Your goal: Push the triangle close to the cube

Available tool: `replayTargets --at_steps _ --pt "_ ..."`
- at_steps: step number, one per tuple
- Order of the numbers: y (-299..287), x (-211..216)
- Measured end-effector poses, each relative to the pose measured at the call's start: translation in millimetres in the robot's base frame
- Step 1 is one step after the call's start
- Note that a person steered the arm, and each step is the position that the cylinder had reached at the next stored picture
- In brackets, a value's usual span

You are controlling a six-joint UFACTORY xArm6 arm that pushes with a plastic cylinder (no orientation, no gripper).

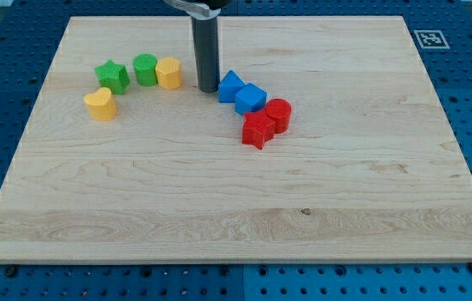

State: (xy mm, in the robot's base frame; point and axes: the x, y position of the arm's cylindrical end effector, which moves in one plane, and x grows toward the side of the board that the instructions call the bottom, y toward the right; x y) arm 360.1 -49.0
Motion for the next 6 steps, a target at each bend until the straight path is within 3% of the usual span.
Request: replayTargets --at_steps 1,2,4,6 --pt "0.0 -40.1" --pt "10.6 -50.3" --pt "47.9 -28.1" --pt "33.4 3.8"
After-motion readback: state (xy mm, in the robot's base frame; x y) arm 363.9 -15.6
